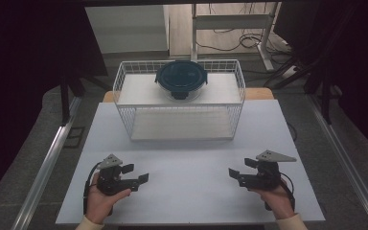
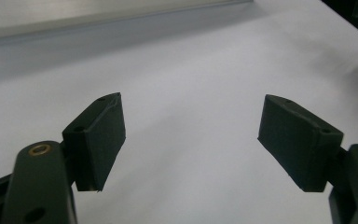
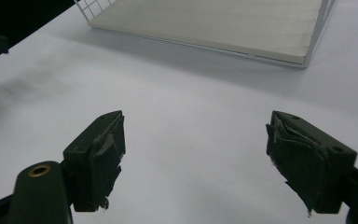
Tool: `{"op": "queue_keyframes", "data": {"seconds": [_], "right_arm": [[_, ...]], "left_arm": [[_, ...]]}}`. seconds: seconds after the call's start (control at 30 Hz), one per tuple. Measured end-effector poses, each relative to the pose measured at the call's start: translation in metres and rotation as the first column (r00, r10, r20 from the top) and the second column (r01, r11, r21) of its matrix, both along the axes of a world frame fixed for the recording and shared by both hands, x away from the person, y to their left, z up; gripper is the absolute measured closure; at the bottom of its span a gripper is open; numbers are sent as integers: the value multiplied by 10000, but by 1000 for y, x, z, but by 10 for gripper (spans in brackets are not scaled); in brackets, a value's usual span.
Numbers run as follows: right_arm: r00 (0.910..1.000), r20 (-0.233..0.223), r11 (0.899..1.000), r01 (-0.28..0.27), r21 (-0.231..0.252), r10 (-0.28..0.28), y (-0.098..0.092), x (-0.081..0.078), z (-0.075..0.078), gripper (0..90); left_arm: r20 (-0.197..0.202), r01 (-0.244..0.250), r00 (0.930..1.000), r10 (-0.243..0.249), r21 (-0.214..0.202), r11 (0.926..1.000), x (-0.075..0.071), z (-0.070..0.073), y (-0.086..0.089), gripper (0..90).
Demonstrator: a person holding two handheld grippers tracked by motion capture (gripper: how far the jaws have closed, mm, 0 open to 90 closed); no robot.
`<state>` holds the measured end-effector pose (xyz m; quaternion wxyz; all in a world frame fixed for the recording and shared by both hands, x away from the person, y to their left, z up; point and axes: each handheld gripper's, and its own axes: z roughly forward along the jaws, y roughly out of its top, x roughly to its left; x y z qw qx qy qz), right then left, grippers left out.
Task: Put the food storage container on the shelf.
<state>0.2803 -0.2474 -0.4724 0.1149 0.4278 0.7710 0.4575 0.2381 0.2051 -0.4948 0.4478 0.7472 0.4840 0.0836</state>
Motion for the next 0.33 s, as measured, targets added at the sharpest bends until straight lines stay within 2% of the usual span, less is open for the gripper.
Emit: {"op": "queue_keyframes", "data": {"seconds": [0.13, 0.33], "right_arm": [[9999, 95, 10000, -54, 75, 53, 1, 0, -1, 193], [9999, 135, 10000, 30, -87, -29, 0, 0, -5, 188]], "left_arm": [[268, -93, 9996, 95, -57, 9999, -2, 1, 2, 223], [123, -261, 9996, 260, 105, 9996, 0, -5, 3, 218]]}}
